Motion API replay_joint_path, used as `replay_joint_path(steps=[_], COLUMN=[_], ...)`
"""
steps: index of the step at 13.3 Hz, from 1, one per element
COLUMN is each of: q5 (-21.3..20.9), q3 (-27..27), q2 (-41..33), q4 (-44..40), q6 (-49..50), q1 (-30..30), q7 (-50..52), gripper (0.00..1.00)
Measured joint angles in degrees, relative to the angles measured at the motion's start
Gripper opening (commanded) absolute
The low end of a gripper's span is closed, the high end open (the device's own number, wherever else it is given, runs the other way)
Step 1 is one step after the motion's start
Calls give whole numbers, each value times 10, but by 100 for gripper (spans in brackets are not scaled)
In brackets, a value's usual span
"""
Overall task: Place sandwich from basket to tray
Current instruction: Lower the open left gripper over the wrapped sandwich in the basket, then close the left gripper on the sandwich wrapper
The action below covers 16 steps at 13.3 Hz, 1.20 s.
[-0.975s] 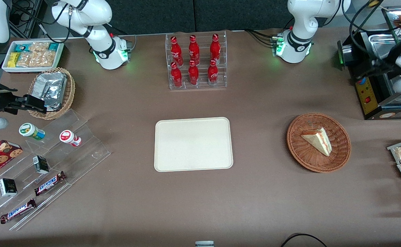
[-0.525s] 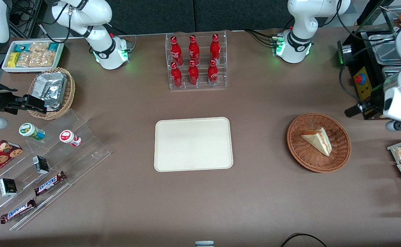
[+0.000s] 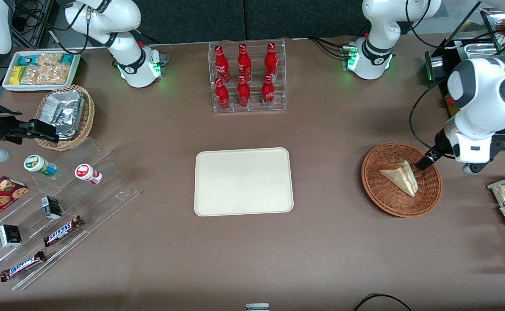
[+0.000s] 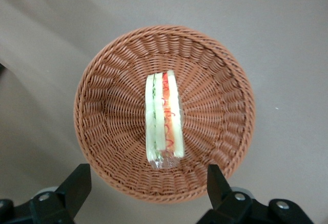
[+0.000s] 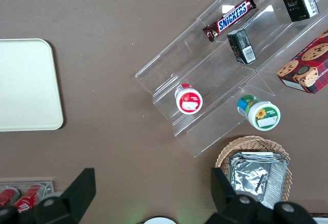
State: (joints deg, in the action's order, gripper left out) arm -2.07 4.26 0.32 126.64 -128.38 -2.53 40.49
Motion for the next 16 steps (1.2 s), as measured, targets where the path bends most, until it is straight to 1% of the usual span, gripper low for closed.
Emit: replay_joint_path(steps=[3, 5, 6, 10, 16], q5=[1, 1, 1, 1, 1], q3=[-1, -3, -5, -8, -9], q2=[16, 46, 59, 72, 104], q4=[48, 64, 67, 67, 72], q6=[-98, -157, -172, -186, -195], q1=[0, -2, -3, -5, -28], q7=[52, 87, 94, 98, 102], gripper=[100, 100, 100, 100, 100])
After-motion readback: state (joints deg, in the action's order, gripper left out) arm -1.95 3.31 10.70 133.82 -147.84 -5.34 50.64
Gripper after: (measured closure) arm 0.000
